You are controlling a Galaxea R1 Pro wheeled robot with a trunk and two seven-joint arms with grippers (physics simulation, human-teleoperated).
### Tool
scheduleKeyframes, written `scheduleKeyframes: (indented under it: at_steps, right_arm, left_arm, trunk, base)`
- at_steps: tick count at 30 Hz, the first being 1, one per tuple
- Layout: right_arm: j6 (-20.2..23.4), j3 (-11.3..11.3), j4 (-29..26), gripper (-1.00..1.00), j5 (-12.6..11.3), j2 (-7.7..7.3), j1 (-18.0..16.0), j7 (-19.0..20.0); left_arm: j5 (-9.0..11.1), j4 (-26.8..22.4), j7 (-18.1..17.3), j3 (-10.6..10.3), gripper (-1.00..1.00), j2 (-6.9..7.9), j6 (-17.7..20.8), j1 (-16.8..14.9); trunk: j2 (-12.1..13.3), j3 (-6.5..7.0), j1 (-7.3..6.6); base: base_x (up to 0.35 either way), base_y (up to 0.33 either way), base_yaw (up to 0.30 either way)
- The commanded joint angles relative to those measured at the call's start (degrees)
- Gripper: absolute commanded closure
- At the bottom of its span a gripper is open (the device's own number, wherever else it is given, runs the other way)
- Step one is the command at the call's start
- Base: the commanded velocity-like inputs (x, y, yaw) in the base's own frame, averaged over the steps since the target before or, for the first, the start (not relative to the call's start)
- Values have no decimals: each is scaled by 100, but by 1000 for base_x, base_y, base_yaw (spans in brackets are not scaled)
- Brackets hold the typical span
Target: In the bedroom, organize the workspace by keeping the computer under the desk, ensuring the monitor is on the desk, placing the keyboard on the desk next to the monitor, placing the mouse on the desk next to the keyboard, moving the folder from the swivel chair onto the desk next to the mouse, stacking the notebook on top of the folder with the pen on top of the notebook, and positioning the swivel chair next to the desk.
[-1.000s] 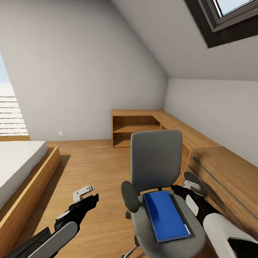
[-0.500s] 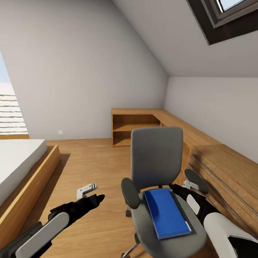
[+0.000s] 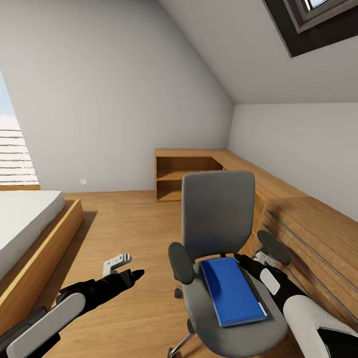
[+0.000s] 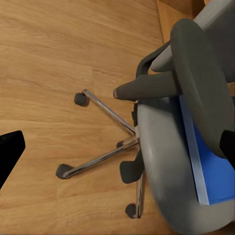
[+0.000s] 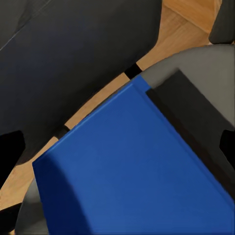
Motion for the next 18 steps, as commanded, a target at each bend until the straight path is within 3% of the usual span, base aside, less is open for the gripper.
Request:
scheduleKeyframes:
  at_steps: [1,9,14,18]
  right_arm:
    - [73,-48,-10,-100,-3,0,-3,22]
    - [51,-48,-25,-100,2,-7,0,5]
    - [49,-48,-11,-100,2,-169,0,11]
    - [56,-48,-1,-100,9,-200,-1,-20]
  left_arm:
    - [29,-7,39,-11,-100,2,1,-8]
    - [14,11,57,-30,-100,-2,-8,-8]
    - [7,19,57,-33,-100,0,-9,-8]
    - [-1,20,73,-31,-100,0,-15,-8]
  trunk:
    - [-45,-24,22]
    - [-366,-168,198]
    - [-566,-258,308]
    - [-727,-330,396]
  base:
    - [0,0,0]
    - [0,0,0]
    - [0,0,0]
    - [0,0,0]
